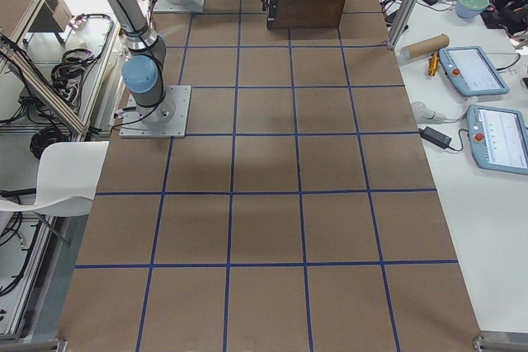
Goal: Open drawer and put corn inside
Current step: 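Release the handle and move the left gripper toward the yellow corn, then lower the left gripper and grasp the yellow corn cob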
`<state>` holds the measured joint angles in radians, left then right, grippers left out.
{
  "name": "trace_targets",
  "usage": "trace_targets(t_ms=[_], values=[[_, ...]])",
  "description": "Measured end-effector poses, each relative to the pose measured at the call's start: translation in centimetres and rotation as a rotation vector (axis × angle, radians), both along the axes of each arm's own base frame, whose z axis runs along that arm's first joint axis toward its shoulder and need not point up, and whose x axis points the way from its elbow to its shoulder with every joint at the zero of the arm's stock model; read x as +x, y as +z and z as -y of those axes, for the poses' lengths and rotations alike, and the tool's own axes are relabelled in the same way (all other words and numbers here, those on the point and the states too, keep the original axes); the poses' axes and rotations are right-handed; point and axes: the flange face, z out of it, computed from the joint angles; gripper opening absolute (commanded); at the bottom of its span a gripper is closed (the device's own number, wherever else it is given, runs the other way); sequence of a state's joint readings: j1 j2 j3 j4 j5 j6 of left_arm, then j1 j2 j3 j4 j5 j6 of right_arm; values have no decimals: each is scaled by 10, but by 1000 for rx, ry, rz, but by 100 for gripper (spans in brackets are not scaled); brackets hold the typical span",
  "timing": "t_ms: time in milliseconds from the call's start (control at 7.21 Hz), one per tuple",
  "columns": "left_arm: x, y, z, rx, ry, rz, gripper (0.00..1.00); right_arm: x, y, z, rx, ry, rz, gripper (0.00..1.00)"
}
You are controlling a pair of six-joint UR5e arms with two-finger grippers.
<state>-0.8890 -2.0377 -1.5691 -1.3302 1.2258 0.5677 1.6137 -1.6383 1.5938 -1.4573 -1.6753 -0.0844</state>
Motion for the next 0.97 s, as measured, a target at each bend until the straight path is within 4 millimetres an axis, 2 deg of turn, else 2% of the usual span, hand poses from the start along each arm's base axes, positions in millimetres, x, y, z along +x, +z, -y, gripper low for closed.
trace_targets(t_ms=[277,555,832,971], values=[[-1,19,-2,-21,2,19,100,0,0,0,0,0,0,100],[-3,56,-8,-57,4,57,100,0,0,0,1,0,0,100],[6,92,-27,-44,2,168,100,0,0,0,1,0,0,100],[15,99,-34,-23,-3,224,100,0,0,0,0,0,0,100]])
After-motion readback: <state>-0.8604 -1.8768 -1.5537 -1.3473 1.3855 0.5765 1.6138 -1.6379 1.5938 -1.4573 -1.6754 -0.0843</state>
